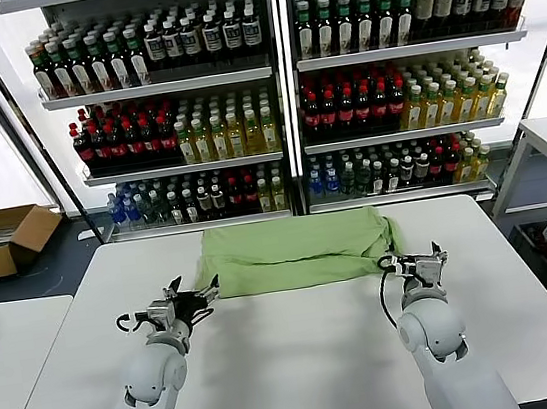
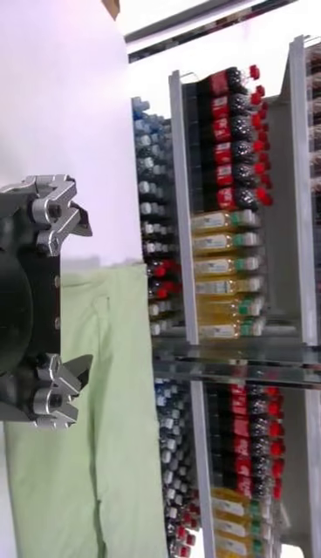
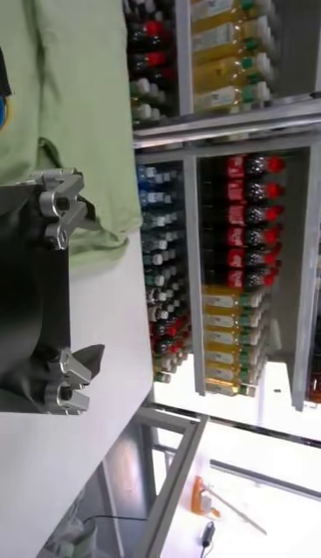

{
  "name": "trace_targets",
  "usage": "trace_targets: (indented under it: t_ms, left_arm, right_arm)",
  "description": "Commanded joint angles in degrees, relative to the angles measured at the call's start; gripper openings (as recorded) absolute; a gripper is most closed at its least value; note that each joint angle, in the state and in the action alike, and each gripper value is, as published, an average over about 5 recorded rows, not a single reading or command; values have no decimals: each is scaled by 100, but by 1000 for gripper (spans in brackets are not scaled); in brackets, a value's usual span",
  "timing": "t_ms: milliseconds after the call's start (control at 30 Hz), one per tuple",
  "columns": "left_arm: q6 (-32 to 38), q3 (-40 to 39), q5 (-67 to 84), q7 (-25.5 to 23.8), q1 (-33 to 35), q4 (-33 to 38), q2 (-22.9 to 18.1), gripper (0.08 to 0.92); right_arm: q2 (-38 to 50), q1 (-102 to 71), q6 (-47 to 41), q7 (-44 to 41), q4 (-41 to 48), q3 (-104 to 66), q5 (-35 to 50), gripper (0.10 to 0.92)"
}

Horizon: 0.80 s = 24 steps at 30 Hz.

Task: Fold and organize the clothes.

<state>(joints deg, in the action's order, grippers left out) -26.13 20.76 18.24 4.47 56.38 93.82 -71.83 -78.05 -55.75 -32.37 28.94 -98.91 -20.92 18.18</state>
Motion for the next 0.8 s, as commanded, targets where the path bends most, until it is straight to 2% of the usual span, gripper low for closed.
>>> trace_targets:
  t_ms: [33, 300, 667, 800]
  left_arm:
    - [-254, 0, 145, 42, 19, 42, 25, 823]
    - [-591, -32, 615, 177, -85, -30, 23, 823]
    - [-687, -141, 767, 261, -141, -177, -50, 823]
    - [-687, -183, 693, 259, -142, -228, -56, 807]
  right_arm:
    - [65, -93, -103, 71, 49, 33, 115, 823]
    - [10, -36, -114, 72, 205, 191, 130, 823]
    - [-97, 35, -106, 72, 457, 176, 126, 823]
    - [-116, 8, -100, 55, 508, 124, 133, 792]
